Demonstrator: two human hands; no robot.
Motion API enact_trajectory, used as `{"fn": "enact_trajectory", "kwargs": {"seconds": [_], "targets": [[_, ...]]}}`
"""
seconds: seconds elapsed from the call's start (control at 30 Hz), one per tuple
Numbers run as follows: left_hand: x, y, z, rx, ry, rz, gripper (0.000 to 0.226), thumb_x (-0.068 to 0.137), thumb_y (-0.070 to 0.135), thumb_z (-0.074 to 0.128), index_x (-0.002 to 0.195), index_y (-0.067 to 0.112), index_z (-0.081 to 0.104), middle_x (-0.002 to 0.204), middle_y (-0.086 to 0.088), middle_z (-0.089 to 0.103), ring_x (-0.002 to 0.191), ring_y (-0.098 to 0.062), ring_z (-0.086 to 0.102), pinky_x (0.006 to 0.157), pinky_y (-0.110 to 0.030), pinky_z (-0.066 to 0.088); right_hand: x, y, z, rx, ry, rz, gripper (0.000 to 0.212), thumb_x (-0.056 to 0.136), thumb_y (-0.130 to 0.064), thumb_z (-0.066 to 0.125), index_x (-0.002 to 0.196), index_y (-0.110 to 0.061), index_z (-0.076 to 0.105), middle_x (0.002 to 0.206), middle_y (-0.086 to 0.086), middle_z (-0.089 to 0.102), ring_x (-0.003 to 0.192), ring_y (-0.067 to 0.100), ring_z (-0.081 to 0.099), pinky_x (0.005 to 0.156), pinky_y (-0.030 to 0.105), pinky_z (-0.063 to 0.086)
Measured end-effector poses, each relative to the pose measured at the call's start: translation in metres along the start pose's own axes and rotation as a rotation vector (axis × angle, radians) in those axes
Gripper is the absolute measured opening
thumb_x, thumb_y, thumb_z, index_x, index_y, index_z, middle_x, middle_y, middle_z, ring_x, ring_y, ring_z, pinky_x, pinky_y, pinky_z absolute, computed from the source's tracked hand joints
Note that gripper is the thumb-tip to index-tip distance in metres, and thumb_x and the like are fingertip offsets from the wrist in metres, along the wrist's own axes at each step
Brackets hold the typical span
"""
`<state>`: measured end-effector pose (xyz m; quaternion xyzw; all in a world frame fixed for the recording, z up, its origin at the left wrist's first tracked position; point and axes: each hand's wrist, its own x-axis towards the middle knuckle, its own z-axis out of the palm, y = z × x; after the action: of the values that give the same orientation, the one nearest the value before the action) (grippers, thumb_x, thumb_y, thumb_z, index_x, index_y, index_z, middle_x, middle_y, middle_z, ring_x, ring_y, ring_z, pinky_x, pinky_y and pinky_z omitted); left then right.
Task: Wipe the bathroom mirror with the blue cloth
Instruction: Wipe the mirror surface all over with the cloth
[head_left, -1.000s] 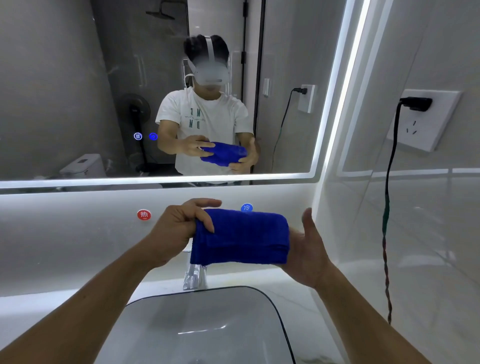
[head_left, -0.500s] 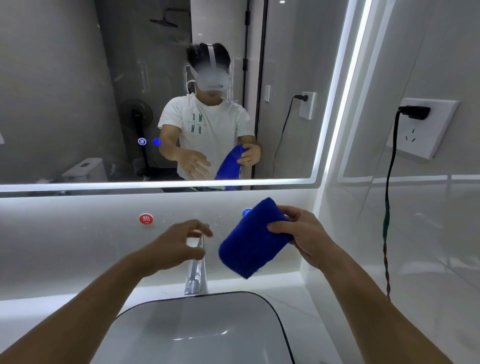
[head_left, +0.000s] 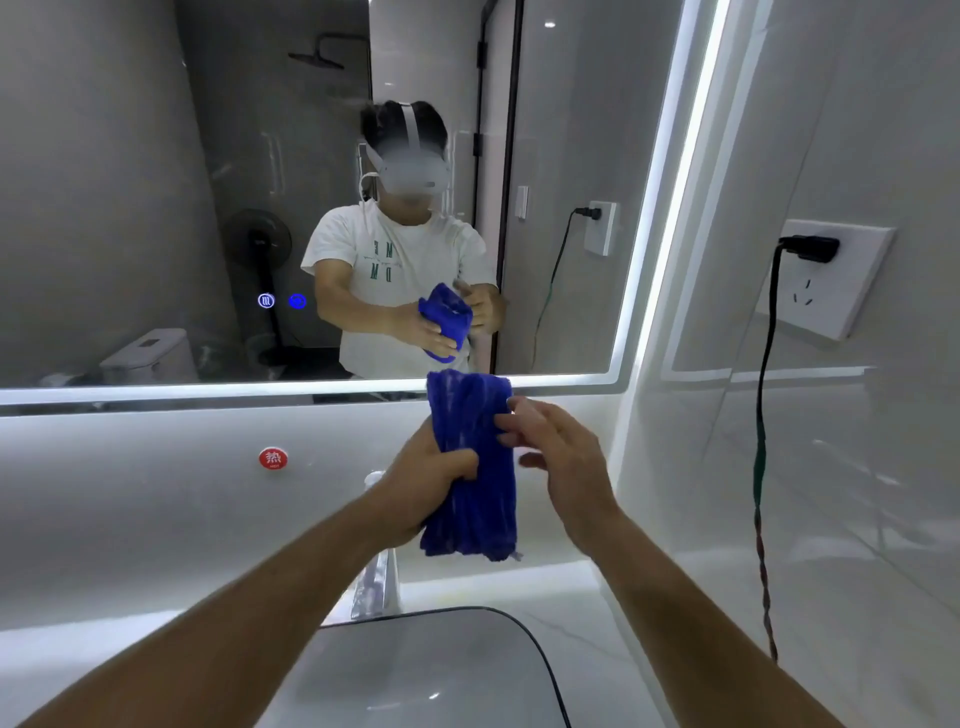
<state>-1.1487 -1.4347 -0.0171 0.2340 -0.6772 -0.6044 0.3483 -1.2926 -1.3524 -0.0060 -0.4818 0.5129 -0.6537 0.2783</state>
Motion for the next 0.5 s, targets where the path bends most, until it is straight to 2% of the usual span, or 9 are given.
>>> {"fn": "enact_trajectory", "kwargs": {"seconds": [0.07,0.17,0.23,0.3,0.33,0.4,0.43,0.5], "targets": [[0.007,0.008,0.001,-0.142,-0.025,-0.036,0.055,0.062,0.004,0.058,0.116,0.006,0.052,0.094,-0.012,0.066,0.085,-0.028,0.067,0.077,-0.041,0.058,-0.006,0.015,0.004,-0.115,-0.015,-0.104,0.031,0.091,-0.045,0.053,0.119,-0.034,0.062,0.119,-0.008,0.064,0.111,0.014,0.060,0.094,0.041,0.052],[0.017,0.016,0.010,-0.193,-0.062,-0.033,0.060,0.060,0.003,0.054,0.120,0.005,0.052,0.097,-0.015,0.064,0.087,-0.031,0.064,0.076,-0.040,0.056,-0.006,0.023,0.016,-0.157,-0.047,-0.147,0.044,0.086,-0.062,0.043,0.130,-0.056,0.042,0.135,-0.031,0.043,0.131,0.003,0.040,0.111,0.041,0.039],[0.024,0.018,0.018,-0.280,-0.082,-0.020,0.048,0.066,0.009,0.053,0.114,0.009,0.059,0.094,-0.012,0.067,0.087,-0.027,0.064,0.076,-0.035,0.057,-0.002,0.025,0.023,-0.099,-0.070,-0.177,0.052,0.091,-0.057,0.042,0.141,-0.052,0.030,0.147,-0.021,0.038,0.138,0.008,0.036,0.115,0.045,0.034],[0.030,0.019,0.029,-0.293,-0.101,-0.016,0.031,0.076,0.027,0.054,0.102,0.018,0.070,0.091,-0.003,0.073,0.089,-0.021,0.068,0.074,-0.028,0.057,0.005,0.028,0.025,0.042,-0.056,-0.142,0.060,0.091,-0.046,0.047,0.147,-0.041,0.027,0.149,-0.004,0.043,0.134,0.017,0.045,0.111,0.048,0.039],[0.033,0.019,0.035,-0.272,-0.112,-0.012,0.031,0.082,0.038,0.052,0.100,0.024,0.074,0.095,0.000,0.074,0.093,-0.019,0.069,0.078,-0.026,0.056,0.009,0.029,0.025,0.119,-0.034,-0.113,0.059,0.090,-0.043,0.051,0.145,-0.040,0.029,0.145,0.000,0.047,0.129,0.017,0.052,0.108,0.046,0.043],[0.043,0.022,0.045,-0.216,-0.128,-0.010,0.039,0.089,0.055,0.045,0.105,0.035,0.074,0.107,0.002,0.073,0.105,-0.018,0.068,0.087,-0.028,0.054,0.016,0.029,0.025,0.206,0.053,-0.097,0.053,0.093,-0.043,0.058,0.138,-0.045,0.032,0.140,-0.003,0.053,0.121,0.012,0.058,0.104,0.039,0.048],[0.049,0.029,0.049,-0.200,-0.132,-0.020,0.044,0.089,0.060,0.044,0.110,0.033,0.072,0.111,0.001,0.072,0.108,-0.019,0.066,0.091,-0.032,0.054,0.020,0.029,0.024,0.240,0.102,-0.104,0.052,0.093,-0.042,0.058,0.139,-0.046,0.032,0.139,-0.004,0.054,0.120,0.011,0.059,0.104,0.039,0.048],[0.065,0.036,0.055,-0.197,-0.115,-0.053,0.060,0.088,0.064,0.046,0.121,0.017,0.063,0.115,-0.009,0.065,0.107,-0.026,0.060,0.102,-0.043,0.048,0.032,0.030,0.020,0.332,0.196,-0.130,0.055,0.095,-0.034,0.052,0.145,-0.043,0.031,0.137,-0.003,0.058,0.119,0.015,0.060,0.103,0.042,0.049]]}}
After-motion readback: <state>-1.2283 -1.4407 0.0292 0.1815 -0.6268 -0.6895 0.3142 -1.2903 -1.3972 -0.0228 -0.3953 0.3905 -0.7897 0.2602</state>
